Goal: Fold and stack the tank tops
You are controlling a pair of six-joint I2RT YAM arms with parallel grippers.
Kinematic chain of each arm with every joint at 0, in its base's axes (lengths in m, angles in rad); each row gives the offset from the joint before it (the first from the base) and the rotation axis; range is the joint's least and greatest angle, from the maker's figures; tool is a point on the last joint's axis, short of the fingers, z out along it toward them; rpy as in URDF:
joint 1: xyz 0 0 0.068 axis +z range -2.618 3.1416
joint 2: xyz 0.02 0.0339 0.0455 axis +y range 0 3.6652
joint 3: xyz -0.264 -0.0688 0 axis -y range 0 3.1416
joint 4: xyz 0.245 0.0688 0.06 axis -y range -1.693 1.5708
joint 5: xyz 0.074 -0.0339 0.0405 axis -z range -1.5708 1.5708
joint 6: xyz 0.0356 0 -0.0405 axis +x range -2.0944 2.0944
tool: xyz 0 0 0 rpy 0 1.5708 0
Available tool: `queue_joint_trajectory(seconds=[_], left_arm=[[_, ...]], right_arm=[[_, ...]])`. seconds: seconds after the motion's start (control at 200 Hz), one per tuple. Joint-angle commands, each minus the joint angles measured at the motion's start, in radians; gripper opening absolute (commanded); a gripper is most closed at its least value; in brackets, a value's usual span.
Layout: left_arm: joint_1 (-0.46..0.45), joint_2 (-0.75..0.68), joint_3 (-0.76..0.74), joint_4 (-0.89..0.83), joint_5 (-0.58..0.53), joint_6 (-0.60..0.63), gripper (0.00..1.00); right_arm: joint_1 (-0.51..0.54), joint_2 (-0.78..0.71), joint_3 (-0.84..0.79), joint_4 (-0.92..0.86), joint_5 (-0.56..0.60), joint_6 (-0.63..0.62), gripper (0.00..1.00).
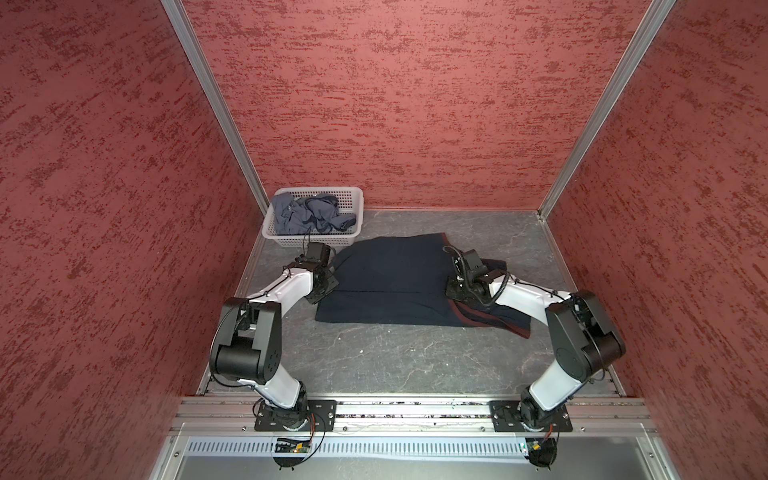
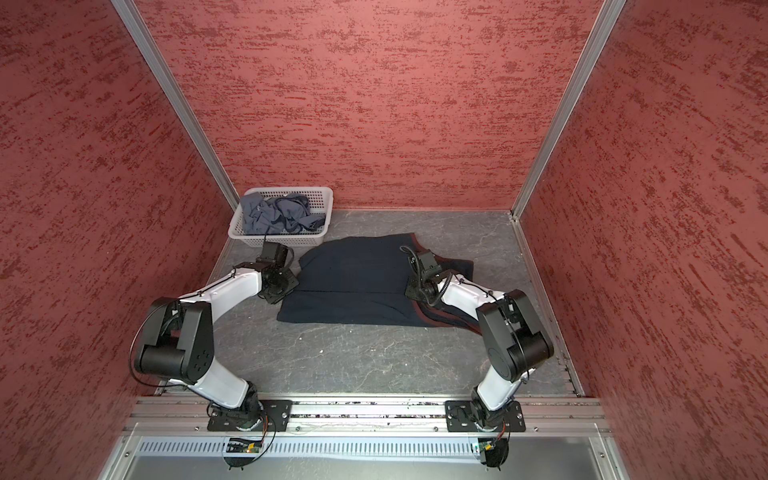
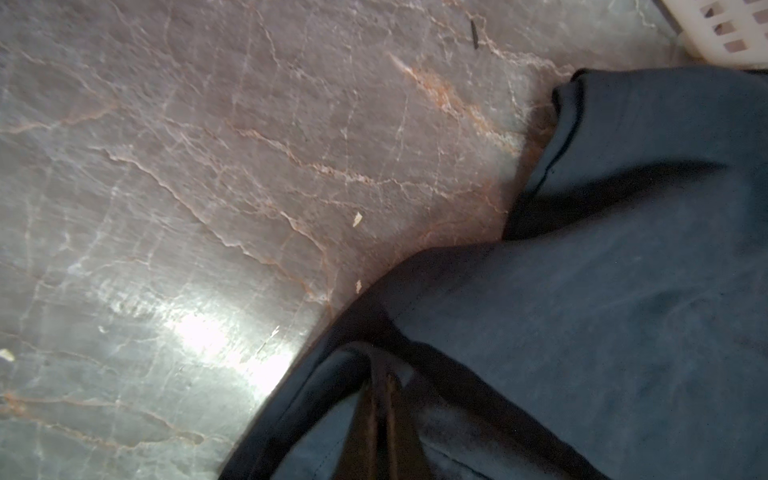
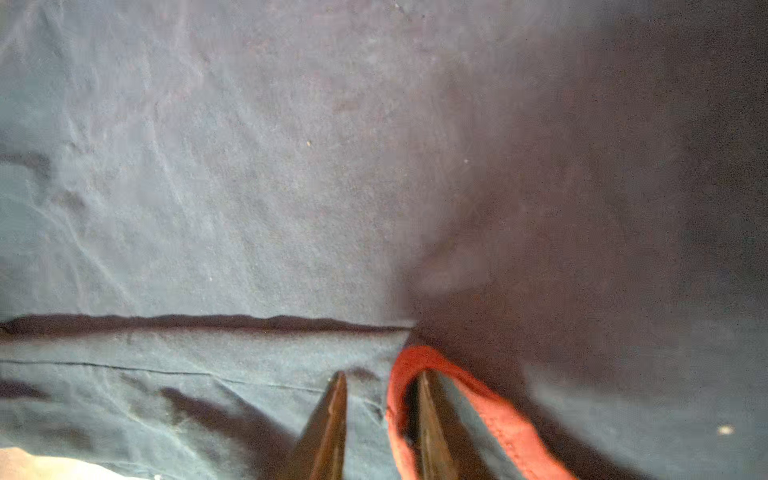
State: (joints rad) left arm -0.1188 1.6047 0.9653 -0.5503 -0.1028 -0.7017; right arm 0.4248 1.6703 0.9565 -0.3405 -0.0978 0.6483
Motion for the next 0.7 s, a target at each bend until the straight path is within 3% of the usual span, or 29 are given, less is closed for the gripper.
queue_joint_trajectory(seconds=[0.0, 0.245, 0.471, 0.696], left_arm=[[0.008, 0.015, 0.026, 0.010, -0.002, 0.008, 0.07], [0.011, 0.051, 0.043, 0.000, -0.003, 0.018, 0.10], [0.015, 0.067, 0.039, 0.004, -0.001, 0.020, 0.10], [0.023, 0.076, 0.036, 0.013, -0.003, 0.025, 0.11]], right_arm=[[0.008, -0.035, -0.003, -0.019, 0.053, 0.002, 0.18], [-0.010, -0.022, 0.010, -0.030, 0.098, 0.002, 0.00], [-0.018, -0.009, 0.002, -0.002, 0.054, 0.014, 0.00], [-0.043, -0.050, -0.018, 0.020, 0.086, 0.020, 0.00]])
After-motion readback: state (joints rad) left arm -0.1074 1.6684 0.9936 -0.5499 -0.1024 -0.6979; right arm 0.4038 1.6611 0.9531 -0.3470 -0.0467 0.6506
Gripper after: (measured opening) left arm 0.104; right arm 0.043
